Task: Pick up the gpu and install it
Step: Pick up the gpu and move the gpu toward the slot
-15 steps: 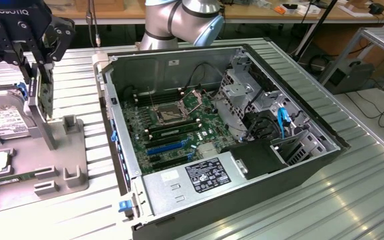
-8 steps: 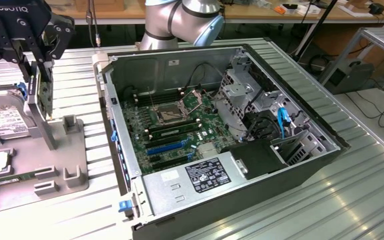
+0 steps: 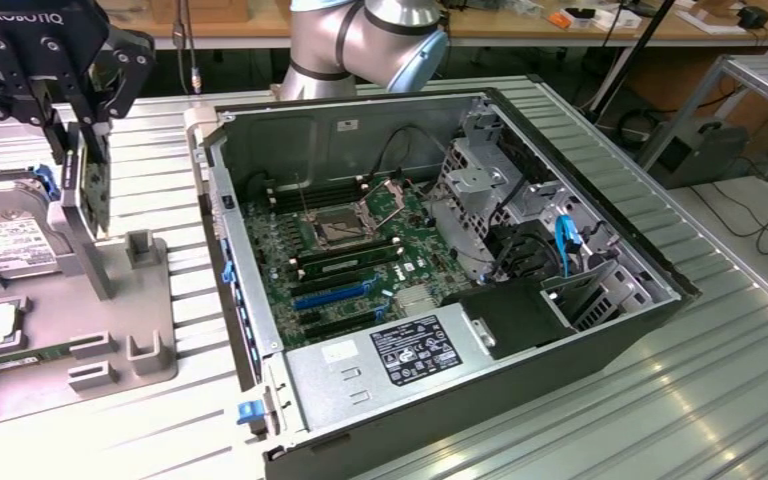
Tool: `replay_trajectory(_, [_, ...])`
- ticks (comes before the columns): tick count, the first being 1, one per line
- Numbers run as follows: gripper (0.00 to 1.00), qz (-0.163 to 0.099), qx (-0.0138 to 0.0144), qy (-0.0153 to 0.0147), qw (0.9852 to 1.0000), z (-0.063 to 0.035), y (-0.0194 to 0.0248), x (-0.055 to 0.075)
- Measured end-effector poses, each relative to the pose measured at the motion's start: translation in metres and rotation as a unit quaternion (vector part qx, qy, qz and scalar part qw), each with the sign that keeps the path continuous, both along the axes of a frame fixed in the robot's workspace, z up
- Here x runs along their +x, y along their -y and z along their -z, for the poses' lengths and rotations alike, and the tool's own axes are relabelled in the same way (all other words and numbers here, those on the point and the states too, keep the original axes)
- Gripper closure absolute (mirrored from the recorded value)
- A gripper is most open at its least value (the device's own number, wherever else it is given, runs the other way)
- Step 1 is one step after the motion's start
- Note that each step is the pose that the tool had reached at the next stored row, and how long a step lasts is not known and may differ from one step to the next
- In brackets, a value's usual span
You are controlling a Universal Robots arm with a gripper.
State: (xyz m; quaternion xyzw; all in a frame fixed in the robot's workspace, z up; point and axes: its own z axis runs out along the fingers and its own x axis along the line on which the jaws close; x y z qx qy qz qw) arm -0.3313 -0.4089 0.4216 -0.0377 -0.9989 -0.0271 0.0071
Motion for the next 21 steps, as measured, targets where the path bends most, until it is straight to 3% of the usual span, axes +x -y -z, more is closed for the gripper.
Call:
replay_trajectory(7, [0.73, 0.0, 0.0, 0.0, 1.0, 0.0, 0.0, 0.003])
replay_trajectory(21, [0.73, 0.0, 0.0, 0.0, 1.0, 0.0, 0.0, 0.024])
